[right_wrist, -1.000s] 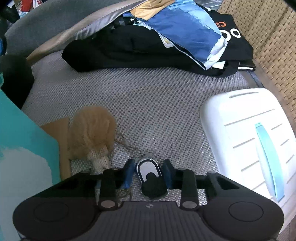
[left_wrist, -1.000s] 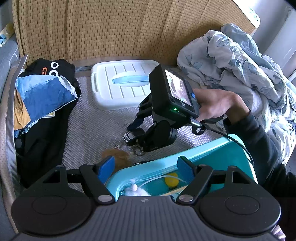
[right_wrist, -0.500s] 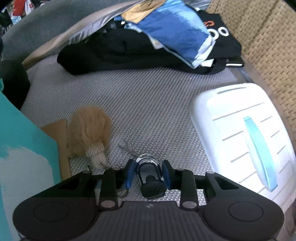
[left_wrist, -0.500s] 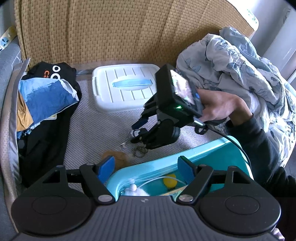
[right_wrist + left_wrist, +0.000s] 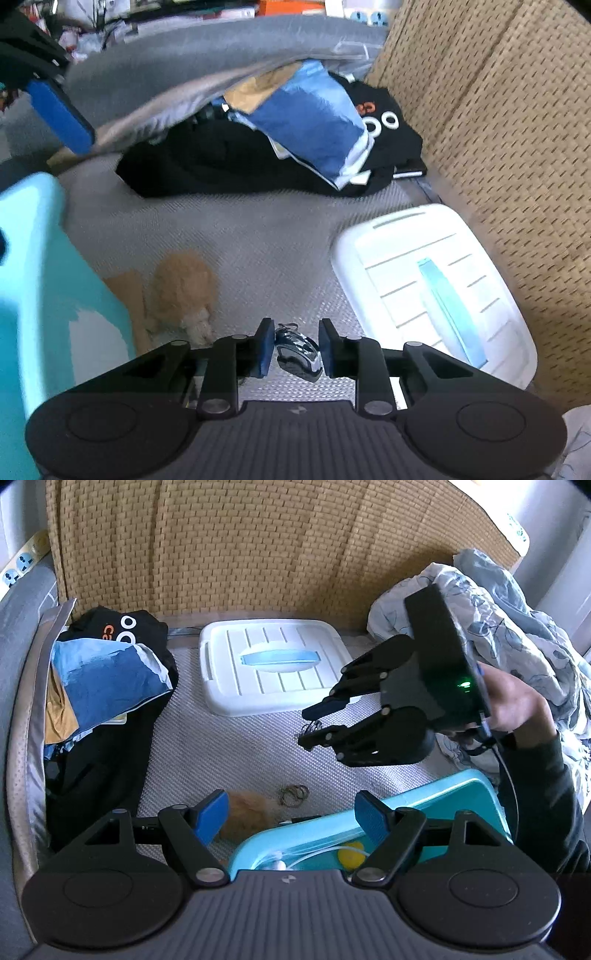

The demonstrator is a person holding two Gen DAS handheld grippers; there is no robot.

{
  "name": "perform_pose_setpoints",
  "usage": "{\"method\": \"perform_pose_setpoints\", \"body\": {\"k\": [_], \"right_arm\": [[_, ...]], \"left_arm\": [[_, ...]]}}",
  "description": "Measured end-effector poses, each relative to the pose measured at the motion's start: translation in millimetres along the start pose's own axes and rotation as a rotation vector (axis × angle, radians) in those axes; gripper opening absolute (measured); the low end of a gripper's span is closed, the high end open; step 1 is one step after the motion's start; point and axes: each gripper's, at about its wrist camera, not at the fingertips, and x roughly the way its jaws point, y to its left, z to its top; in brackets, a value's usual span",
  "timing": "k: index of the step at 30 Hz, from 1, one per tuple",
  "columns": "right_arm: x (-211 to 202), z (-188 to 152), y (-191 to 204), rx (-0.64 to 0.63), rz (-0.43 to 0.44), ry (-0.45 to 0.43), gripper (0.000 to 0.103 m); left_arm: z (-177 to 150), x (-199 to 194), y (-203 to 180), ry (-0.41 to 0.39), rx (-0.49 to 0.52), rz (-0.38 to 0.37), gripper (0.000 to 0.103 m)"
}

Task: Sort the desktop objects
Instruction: 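Lift the key fob off the mat with the right tool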

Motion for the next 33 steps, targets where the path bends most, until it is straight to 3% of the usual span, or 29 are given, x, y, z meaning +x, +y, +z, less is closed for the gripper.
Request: {"method": "perform_pose_setpoints", "body": {"k": [8,14,15,16,20,33], "right_arm": [[-37,-5,9,0.027,0.01,-0.084,0.028],[-73,-5,25,-0.009,-0.042,-0.137,0.028],[-79,-5,27,-0.014,-0.048,-0.15,0.023],[-86,-4,30,-0.018,-0.049,-0.166,0.011],[-108,-1,39,-0.036,-0.026,-0.229,0.011],[-88,-11,24,0.009,-0.026,-0.153,0.011]], "left_arm": [[0,-6,-3,-0.04,0.019,0.02,0.078],[-7,-2,-13,-0.076,0.077,0.043,0.079],[-10,-1,-16,-0.086,0.09,0.043,0.079],[-14,0,-19,-0.093,0.105,0.042,0.079],[-28,3,-36,-0.111,0.175,0.042,0.079],[-24,-2,-30,-0.083,0.171,0.026,0.079]]}}
